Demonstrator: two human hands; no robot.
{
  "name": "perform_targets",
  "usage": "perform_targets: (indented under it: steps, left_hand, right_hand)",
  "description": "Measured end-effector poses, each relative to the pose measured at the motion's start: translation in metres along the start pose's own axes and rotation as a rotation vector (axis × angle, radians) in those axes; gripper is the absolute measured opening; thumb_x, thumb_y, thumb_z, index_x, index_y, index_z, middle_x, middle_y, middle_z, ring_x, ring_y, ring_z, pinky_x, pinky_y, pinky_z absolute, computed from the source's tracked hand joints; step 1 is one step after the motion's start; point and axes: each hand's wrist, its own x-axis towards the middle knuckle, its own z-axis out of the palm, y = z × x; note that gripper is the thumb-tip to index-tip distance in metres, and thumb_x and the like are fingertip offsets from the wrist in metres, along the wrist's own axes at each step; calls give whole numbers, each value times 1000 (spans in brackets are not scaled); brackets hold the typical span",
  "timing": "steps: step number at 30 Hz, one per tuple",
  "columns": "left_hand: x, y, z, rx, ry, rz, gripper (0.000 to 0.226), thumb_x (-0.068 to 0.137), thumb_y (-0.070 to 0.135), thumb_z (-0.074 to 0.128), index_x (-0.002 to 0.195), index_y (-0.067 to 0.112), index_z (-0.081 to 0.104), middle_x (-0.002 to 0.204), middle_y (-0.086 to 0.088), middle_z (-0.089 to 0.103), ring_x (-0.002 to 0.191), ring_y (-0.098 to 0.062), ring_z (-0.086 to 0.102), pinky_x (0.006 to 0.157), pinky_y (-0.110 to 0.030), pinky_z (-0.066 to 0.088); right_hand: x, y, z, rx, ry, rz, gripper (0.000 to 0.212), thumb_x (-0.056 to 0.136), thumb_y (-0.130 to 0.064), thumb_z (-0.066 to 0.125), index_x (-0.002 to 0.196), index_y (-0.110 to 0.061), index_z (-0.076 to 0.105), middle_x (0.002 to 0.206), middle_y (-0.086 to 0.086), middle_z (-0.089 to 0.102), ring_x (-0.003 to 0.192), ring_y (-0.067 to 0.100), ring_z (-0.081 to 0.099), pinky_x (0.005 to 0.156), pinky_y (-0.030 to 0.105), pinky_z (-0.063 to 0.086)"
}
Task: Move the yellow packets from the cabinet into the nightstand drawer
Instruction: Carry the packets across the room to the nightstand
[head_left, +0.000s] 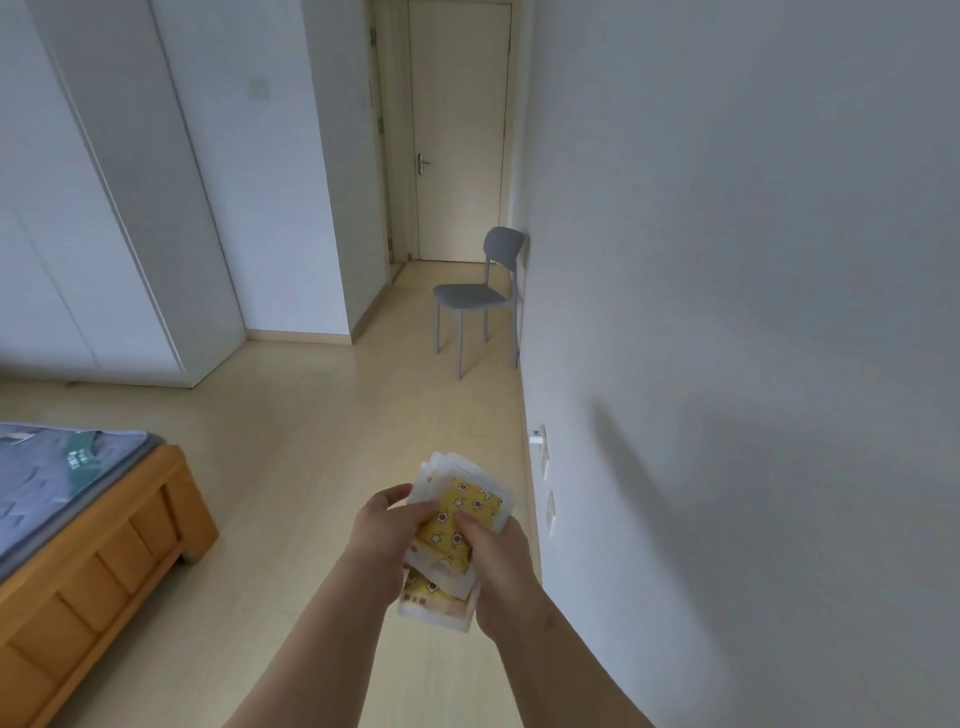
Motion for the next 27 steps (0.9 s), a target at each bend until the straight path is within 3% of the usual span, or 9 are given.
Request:
perform_targets:
  steps: [8,12,17,20,24,27]
  left_hand:
    - [164,76,12,-77,149,14,38,87,4,64,121,14,50,88,-14,64,74,-31,65,60,-39,53]
    - [244,106,-12,-110,214,-6,40,86,4,64,123,12,49,87,-14,64,73,-30,64,63,-40,54]
    - [362,172,-55,-135,220,32,42,86,4,65,124,11,49,90,-15,64,78,-33,64,77,-49,54]
    - [419,222,-79,-162,206,31,43,86,6,65,124,10,47,94,-16,64,79,-34,65,74,-47,54]
    - [498,286,-108,-137,163,-9,28,89,8,61,115,-2,58,95,-24,69,78,-36,68,68,-44,56]
    - [558,325,-132,-111,194,7,9,90,7,59,97,3,62,80,-19,72,71,-33,68,65,-42,55]
  right_hand:
    - [183,-32,58,-14,-123,65,16,91,-8,55,104,-8,65,98,18,71,88,34,70,82,55,54]
    - [265,-31,109,-77,-177,107,16,92,-9,55,104,-9,65,97,16,71,87,32,70,81,54,55]
    - [384,-40,199,-61,-189,145,11,91,-9,57,97,-10,66,96,16,71,86,31,70,80,50,56]
    - [441,-56,251,-1,-198,177,12,91,-8,58,99,-9,66,96,17,71,86,32,70,79,49,57]
    - [525,-73,321,45,-183,181,13,90,-7,59,101,-6,66,99,19,70,87,34,69,76,47,57]
    - [588,-80,372,56,-211,193,16,90,-8,59,104,-6,65,100,18,71,88,33,69,74,45,58]
